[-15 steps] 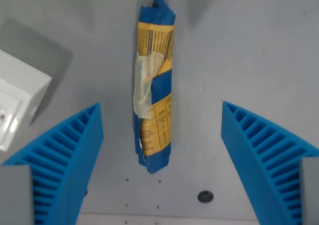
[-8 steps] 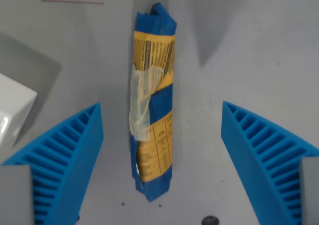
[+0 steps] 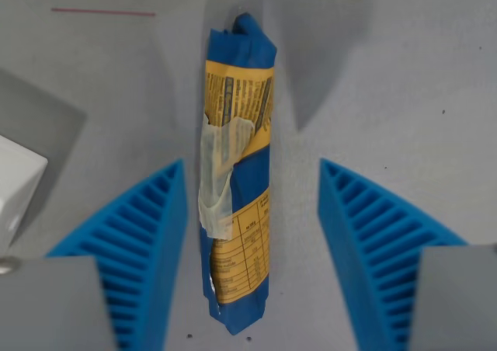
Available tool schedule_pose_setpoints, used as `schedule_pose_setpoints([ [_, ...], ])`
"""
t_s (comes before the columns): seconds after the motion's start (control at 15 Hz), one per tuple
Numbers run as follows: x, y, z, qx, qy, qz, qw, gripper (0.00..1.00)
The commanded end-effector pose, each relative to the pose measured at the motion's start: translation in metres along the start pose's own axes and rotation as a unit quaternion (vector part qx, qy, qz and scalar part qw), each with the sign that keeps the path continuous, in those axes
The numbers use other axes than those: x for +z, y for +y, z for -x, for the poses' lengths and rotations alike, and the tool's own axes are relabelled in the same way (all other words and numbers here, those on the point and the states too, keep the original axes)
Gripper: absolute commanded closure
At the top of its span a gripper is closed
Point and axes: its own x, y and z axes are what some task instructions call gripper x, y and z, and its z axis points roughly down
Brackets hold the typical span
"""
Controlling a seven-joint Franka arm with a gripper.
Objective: Pick up the blue bag
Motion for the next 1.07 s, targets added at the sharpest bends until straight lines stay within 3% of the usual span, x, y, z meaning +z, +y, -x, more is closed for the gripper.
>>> schedule_pose_setpoints([
  [0.07, -0.002, -0.002, 0.006, 0.006, 0.05, -0.013, 0.9987, 1.0],
  [0.6, -0.002, -0.002, 0.006, 0.006, 0.05, -0.013, 0.9987, 1.0],
  [1.07, -0.036, -0.001, 0.014, 0.006, 0.034, -0.014, 0.9993, 1.0],
])
